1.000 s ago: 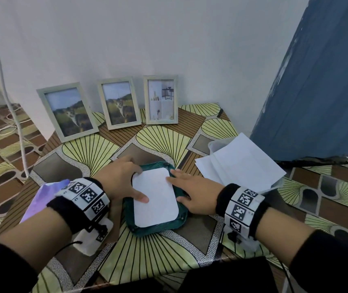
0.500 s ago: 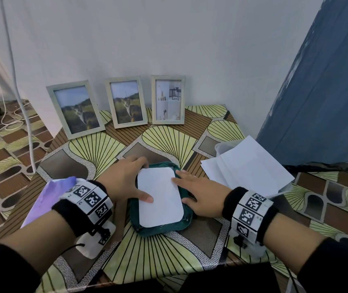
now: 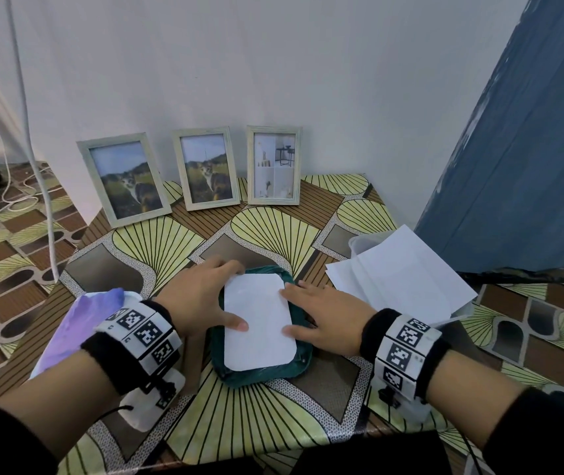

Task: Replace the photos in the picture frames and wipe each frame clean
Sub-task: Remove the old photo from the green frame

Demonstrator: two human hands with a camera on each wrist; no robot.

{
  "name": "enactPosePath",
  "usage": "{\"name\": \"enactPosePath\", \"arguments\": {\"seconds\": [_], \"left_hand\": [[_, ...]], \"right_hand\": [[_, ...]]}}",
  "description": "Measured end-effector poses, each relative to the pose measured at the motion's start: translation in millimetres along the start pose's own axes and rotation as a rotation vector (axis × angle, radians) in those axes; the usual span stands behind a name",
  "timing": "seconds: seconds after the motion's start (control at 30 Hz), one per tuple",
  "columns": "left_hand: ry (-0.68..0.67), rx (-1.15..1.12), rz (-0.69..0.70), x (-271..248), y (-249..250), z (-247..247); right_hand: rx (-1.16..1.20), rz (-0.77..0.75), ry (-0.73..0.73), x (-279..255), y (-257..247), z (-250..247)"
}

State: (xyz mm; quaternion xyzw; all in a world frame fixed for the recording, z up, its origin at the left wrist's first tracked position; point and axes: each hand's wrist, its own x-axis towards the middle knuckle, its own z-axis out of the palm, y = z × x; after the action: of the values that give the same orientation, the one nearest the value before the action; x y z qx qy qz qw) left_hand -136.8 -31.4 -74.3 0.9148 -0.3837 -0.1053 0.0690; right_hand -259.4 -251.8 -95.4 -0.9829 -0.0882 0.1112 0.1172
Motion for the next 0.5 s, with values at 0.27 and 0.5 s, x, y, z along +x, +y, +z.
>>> {"name": "enactPosePath", "arguments": {"seconds": [0.27,0.5], "left_hand": [[0.053,-0.014,0.035,2,-4,3],[0.044,0.053,0.038,-1,1,0]], "right_hand": [[0.009,-0.005,-0.009,0,1,1],[-0.004,0.009,0.383,-15,-13,-21]]}}
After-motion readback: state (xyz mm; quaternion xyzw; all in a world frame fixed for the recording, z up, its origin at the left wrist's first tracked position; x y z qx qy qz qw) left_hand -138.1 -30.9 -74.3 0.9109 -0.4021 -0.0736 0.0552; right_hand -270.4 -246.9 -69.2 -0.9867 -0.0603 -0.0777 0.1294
